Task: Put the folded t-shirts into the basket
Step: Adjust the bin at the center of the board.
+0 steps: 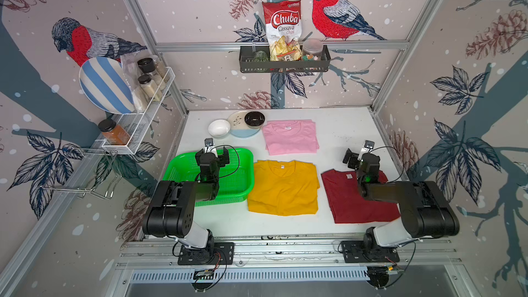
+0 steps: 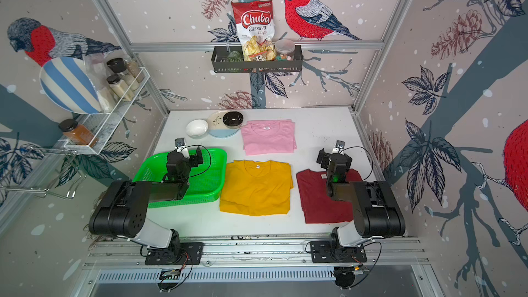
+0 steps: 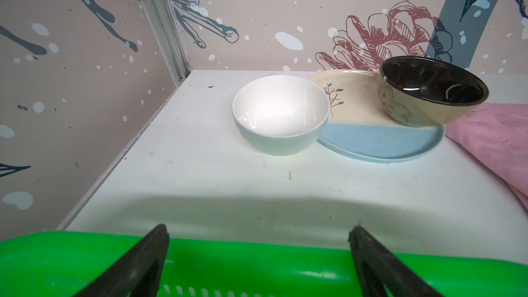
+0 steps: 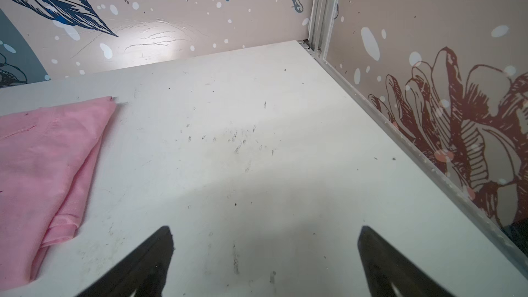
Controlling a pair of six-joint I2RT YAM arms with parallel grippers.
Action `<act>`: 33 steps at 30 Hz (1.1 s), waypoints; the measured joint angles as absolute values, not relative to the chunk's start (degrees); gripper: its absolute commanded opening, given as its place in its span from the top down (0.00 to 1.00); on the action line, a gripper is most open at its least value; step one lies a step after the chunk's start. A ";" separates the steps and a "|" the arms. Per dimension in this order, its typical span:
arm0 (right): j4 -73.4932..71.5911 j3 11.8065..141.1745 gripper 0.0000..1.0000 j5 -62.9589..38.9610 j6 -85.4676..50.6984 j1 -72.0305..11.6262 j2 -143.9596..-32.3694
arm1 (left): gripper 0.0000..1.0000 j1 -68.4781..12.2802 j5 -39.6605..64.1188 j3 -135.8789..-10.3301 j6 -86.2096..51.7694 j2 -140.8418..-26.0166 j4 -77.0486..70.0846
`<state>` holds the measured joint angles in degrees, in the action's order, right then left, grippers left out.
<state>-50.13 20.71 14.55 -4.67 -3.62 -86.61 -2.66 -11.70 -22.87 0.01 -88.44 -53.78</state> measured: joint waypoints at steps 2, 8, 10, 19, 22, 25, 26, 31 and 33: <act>-50.13 20.71 0.00 14.55 -4.67 -3.62 -86.61 | 0.03 -2.66 -11.70 -22.85 0.01 -88.44 -53.78; -50.13 20.71 0.00 14.55 -4.67 -3.62 -86.61 | 0.03 -2.66 -11.73 -22.85 0.01 -88.44 -53.78; -50.13 20.71 0.00 14.55 -4.67 -3.62 -86.61 | 0.03 -2.66 -11.73 -22.85 0.01 -88.44 -53.78; -47.35 21.74 0.00 14.37 -4.67 -3.14 -85.23 | 0.03 -2.66 -11.75 -22.83 0.01 -88.44 -53.80; -36.77 27.90 0.00 14.28 -4.93 -3.01 -80.23 | 0.03 -2.66 -11.79 -22.57 -0.01 -88.09 -53.78; -28.10 34.26 0.00 13.58 -6.24 -3.55 -74.39 | 0.03 -2.66 -11.77 -22.59 0.08 -86.94 -52.25; -25.04 35.92 0.00 12.99 -6.46 -3.81 -72.49 | 0.03 -2.66 -11.75 -22.83 0.14 -86.02 -50.76; -7.90 47.27 0.00 9.69 -7.92 -5.61 -66.22 | 0.03 -2.66 -10.02 -25.91 1.34 -80.27 -41.91; -1.61 51.66 0.00 9.34 -9.37 -5.98 -64.86 | 0.03 -2.66 -8.64 -27.22 1.87 -76.88 -37.60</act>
<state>-1.61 51.66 9.34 -9.37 -5.98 -64.86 -2.66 -8.64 -27.22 1.87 -76.88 -37.60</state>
